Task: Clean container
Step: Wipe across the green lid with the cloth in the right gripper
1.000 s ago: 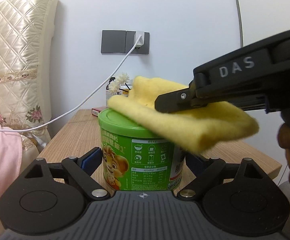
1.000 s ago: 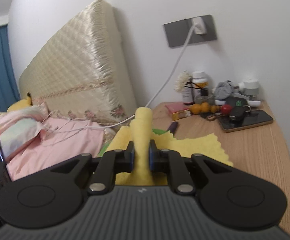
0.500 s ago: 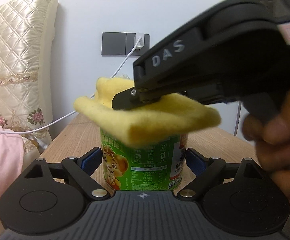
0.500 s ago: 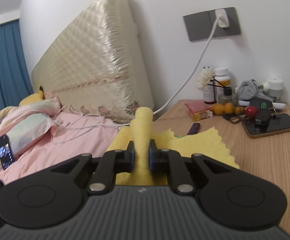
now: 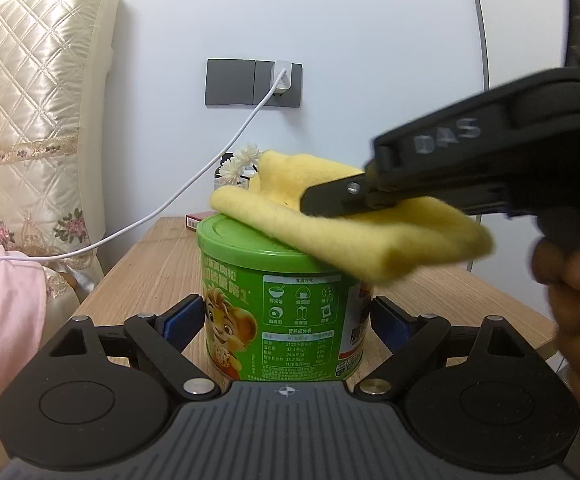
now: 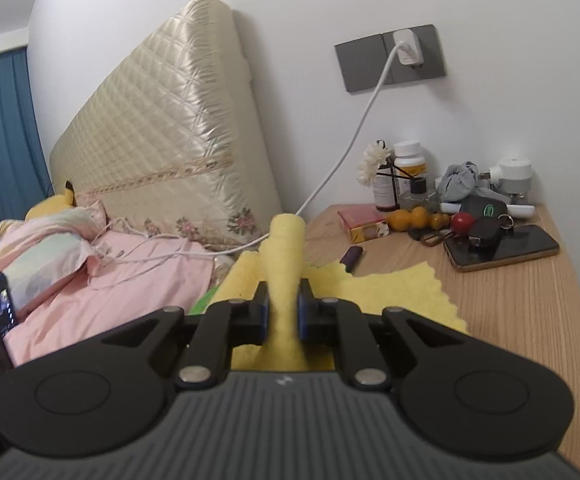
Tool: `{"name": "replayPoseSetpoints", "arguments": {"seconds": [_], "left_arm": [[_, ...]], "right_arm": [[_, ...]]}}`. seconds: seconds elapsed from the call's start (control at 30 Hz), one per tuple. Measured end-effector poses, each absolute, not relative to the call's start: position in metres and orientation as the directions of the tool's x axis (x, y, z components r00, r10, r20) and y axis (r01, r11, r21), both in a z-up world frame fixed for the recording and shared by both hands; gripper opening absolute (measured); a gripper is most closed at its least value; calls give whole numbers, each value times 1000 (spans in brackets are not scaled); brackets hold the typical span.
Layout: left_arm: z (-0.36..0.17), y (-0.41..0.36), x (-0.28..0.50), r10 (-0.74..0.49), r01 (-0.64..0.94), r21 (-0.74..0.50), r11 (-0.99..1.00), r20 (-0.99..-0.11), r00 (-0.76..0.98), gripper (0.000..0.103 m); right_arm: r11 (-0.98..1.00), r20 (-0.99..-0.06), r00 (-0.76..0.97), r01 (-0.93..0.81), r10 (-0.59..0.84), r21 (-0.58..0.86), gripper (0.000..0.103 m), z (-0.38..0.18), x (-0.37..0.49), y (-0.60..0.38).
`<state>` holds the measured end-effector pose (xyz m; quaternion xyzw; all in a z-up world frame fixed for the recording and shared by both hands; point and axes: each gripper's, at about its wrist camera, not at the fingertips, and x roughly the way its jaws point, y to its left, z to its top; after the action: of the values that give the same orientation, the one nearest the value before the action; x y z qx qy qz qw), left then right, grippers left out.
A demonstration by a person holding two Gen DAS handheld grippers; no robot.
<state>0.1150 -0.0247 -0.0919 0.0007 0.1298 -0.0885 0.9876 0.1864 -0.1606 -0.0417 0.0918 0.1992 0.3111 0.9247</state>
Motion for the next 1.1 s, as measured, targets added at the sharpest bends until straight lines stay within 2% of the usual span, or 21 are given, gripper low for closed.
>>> {"name": "replayPoseSetpoints", "arguments": {"seconds": [0.2, 0.53, 0.77, 1.1], "left_arm": [[-94, -24, 115, -174, 175, -20, 984, -252, 952, 92], [-94, -24, 117, -175, 174, -24, 984, -252, 952, 92], [-96, -33, 118, -159, 157, -27, 987, -251, 955, 92], [-98, -31, 119, -159, 158, -24, 987, -244, 957, 92]], "right_arm": [[761, -309, 697, -563, 647, 321, 14, -43, 204, -145], [717, -311, 647, -618, 697, 323, 14, -39, 172, -138], [767, -308, 704, -567, 640, 299, 14, -40, 160, -158], [769, -315, 704, -552, 637, 321, 14, -42, 203, -151]]}}
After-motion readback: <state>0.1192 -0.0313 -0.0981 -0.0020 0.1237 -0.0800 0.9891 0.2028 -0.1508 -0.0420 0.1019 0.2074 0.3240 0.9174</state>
